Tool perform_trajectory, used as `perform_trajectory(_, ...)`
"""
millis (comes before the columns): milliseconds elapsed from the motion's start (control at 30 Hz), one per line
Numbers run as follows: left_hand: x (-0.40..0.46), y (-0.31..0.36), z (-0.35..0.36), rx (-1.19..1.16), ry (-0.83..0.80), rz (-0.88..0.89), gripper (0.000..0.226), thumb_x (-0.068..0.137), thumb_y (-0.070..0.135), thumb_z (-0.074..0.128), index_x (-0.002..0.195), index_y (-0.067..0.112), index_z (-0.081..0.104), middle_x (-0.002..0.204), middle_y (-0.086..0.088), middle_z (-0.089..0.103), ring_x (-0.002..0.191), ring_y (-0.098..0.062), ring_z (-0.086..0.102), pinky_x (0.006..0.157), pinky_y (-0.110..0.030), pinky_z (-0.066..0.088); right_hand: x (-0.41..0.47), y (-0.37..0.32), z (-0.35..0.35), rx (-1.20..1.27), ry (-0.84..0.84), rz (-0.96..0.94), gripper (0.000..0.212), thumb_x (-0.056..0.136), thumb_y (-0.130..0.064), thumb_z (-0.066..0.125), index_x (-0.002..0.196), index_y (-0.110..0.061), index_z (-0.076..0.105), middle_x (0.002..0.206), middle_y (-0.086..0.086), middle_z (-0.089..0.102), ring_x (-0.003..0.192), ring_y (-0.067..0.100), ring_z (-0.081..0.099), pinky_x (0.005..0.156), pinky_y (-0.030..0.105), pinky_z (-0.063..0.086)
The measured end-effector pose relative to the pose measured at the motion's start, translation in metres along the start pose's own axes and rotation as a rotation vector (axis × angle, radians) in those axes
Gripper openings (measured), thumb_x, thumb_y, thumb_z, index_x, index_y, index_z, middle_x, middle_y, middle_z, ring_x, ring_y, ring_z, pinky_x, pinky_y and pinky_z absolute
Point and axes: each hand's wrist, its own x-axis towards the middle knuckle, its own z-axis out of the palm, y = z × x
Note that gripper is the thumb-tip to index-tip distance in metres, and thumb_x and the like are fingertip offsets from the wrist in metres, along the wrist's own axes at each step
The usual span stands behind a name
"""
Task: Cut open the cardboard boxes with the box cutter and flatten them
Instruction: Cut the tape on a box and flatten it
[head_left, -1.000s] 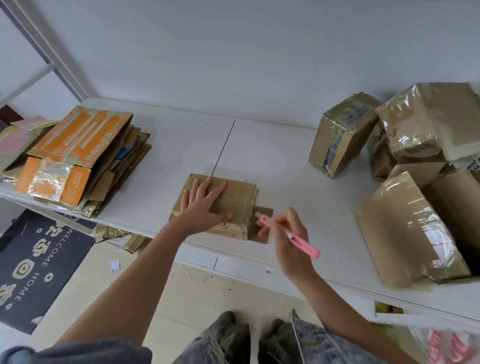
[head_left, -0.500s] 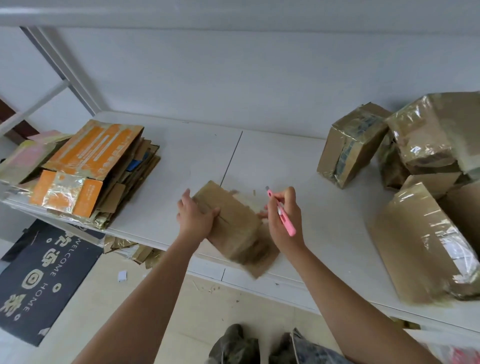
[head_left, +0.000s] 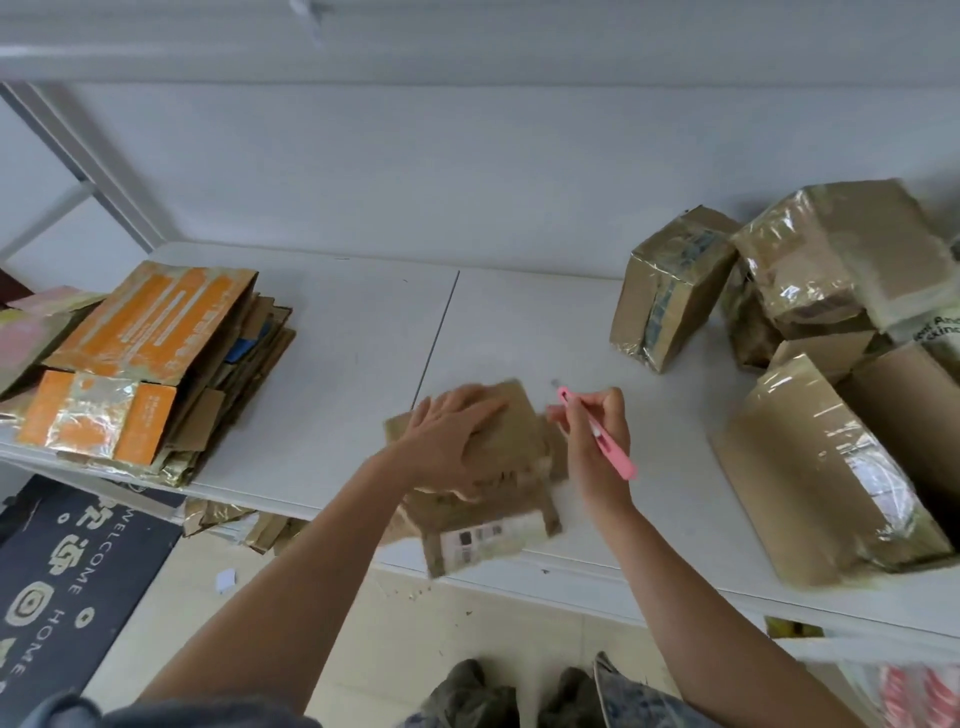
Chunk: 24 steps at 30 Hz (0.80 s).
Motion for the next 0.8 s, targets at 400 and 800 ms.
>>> perform_trajectory(400,-0.017,-0.008,0.026,-0.218,0.163,-0.023,0.084,0.073,0.065,0.070,0.146,0.049,0.032,0.161,0.021,0.004,0.148,-0.004,-0.012,0.120,-0.043,-0.014,0.004,0.012,-0.007,0.070,-0.034,0.090,0.019,0.101,-0.008,0.050,0.084,-0.016,0.045,0.068,-0.006,0.061,0.070,0.012,0.061,0.071,0.032,0.057)
perform_trajectory(800,-0.014,-0.010,0.028,-0.219,0.149,-0.041,0.085,0.072,0.064,0.072,0.145,0.052,0.030,0.161,0.022,0.005,0.148,-0.004,-0.012,0.120,-0.044,-0.016,0.012,0.011,-0.012,-0.058,-0.131,0.092,0.016,0.100,-0.010,0.051,0.086,-0.013,0.046,0.069,0.001,0.061,0.067,0.009,0.062,0.064,0.022,0.054)
